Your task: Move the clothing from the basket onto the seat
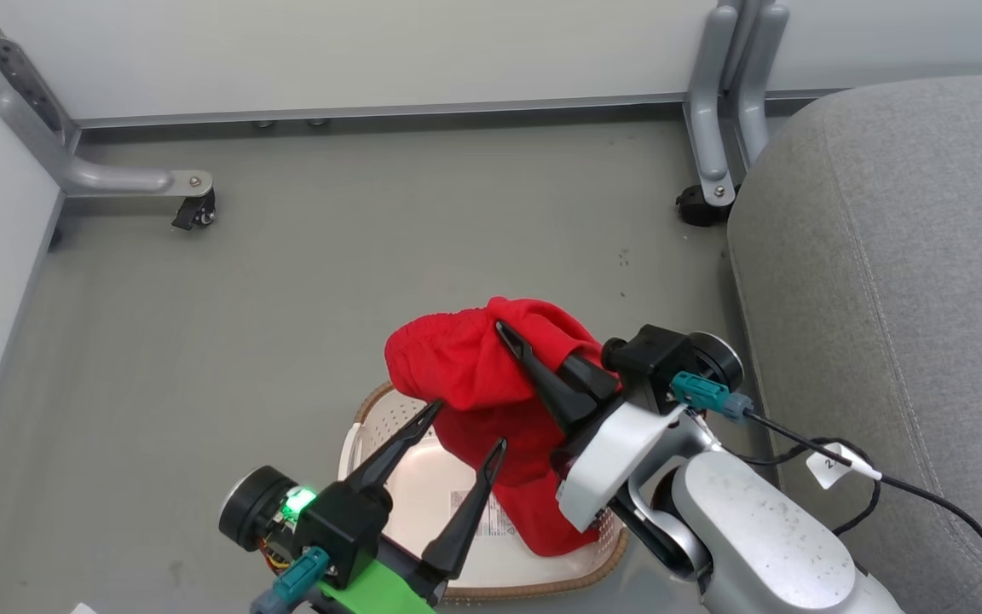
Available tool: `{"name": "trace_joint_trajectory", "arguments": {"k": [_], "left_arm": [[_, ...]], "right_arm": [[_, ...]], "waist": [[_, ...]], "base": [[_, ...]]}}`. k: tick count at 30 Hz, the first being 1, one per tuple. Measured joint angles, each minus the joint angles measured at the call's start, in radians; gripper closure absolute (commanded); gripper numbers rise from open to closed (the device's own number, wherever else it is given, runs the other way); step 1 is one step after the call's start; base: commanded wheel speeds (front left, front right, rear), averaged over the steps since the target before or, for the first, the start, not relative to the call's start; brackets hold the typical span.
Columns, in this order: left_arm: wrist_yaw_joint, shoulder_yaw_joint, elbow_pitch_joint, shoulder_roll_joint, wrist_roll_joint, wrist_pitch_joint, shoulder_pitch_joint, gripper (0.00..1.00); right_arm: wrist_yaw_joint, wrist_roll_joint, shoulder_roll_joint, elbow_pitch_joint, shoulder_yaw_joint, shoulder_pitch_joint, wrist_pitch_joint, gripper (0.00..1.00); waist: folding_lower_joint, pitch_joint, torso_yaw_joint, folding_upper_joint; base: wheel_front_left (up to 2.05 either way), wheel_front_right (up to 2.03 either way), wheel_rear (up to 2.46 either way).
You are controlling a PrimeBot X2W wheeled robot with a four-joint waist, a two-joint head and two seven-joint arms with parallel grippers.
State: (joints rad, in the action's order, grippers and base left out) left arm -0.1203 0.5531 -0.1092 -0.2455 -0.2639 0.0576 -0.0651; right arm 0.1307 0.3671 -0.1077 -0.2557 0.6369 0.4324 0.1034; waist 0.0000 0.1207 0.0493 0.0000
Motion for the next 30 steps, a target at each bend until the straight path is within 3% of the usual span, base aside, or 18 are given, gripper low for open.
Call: {"name": "trace_joint_trajectory", "arguments": {"k": [11, 30], "left_arm": [[0.028, -0.011, -0.007, -0.019, 0.012, -0.008, -0.020, 0.00], [0.022, 0.030, -0.038, -0.050, 0.031, -0.055, -0.101, 0.00]], "right_arm": [[0.000, -0.019, -0.001, -0.022, -0.053, 0.004, 0.027, 1.00], [0.000, -0.054, 0.011, -0.074, -0.213, 0.015, 0.097, 1.00]], "waist": [[0.0000, 0.035, -0.089, 0.0000], [0.0000, 0.109, -0.383, 0.0000]], "base": [[0.00, 0.00, 0.00], [0.00, 0.00, 0.00]]}}
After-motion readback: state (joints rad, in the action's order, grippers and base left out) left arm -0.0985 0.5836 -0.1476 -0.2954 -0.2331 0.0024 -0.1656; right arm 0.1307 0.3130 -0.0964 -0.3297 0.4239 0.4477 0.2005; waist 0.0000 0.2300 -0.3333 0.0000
